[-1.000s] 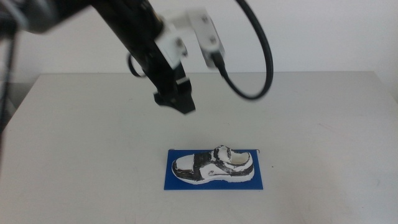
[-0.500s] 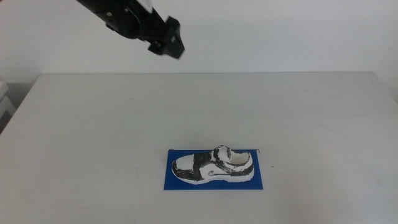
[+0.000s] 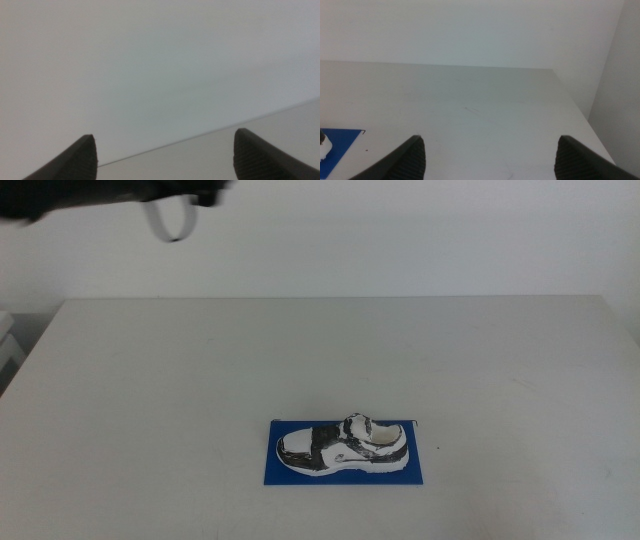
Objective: Use one arm to grab the shoe from the table and place it on the mat.
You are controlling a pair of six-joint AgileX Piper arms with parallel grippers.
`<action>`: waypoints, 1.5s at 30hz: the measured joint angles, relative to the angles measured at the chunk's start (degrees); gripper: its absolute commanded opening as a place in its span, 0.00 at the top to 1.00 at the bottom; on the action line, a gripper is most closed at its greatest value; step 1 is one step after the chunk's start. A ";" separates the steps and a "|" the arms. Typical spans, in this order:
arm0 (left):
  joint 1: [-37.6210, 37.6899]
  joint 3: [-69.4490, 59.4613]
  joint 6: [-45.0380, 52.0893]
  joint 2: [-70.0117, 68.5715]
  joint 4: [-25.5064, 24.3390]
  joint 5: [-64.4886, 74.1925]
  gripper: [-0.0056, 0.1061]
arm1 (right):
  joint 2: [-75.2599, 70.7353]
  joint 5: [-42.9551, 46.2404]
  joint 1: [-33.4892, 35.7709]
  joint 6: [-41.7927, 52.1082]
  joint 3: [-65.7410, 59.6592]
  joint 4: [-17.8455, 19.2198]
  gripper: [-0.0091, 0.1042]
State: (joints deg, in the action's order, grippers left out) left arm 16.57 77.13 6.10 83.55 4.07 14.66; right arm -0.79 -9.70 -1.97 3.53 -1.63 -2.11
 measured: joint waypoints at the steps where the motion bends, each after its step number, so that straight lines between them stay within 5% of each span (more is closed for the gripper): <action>1: -1.18 -2.54 -0.59 -2.27 -0.55 -1.44 0.11 | 0.00 0.00 0.00 0.00 0.00 0.00 0.33; 12: -14.96 -29.87 2.62 -29.67 -1.48 -2.89 0.11 | 0.00 0.00 0.00 0.00 0.00 0.00 0.33; 28: -16.03 -68.81 2.80 -74.26 -2.05 -4.42 0.11 | 0.00 0.00 0.00 0.00 0.00 0.00 0.33; 45: -16.03 -78.78 2.80 -84.21 -2.07 -7.56 0.11 | 0.00 0.00 0.00 0.00 0.00 0.00 0.33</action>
